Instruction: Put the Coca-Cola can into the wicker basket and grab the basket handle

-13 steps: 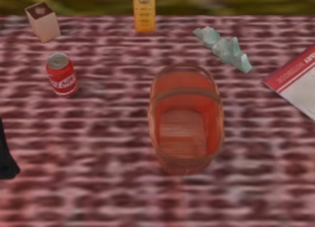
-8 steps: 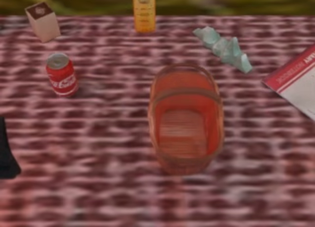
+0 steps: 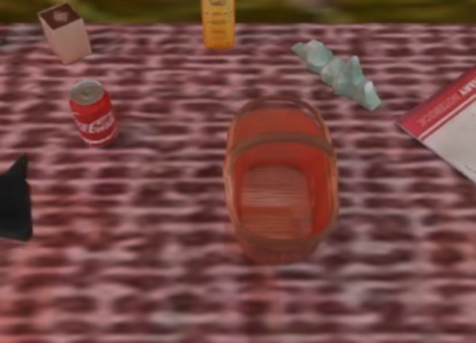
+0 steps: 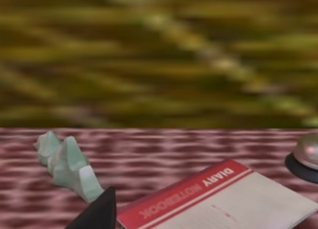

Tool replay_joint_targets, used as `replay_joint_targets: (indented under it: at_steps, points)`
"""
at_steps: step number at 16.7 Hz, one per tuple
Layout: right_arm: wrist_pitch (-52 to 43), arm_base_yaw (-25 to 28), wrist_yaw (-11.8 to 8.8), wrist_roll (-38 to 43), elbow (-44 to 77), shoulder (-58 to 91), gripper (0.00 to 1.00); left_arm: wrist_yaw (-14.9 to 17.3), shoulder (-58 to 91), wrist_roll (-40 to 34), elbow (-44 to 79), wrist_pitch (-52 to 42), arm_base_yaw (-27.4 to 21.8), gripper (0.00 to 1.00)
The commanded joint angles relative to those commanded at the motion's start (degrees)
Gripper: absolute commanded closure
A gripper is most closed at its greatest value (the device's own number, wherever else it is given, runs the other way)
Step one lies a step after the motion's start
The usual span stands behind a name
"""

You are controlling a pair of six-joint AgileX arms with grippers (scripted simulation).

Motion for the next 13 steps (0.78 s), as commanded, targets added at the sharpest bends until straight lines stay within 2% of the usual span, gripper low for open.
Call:
replay_joint_targets:
  at_steps: [6, 13]
  points:
    - [0.0, 0.0, 0.0, 0.0, 0.0, 0.0, 0.0, 1.59, 31.31, 8.17, 28.4, -20.11, -2.0, 0.0]
    - [0.0, 0.0, 0.0, 0.0, 0.0, 0.0, 0.0, 0.56, 71.54, 18.2, 65.88, -44.32, -3.33, 0.0]
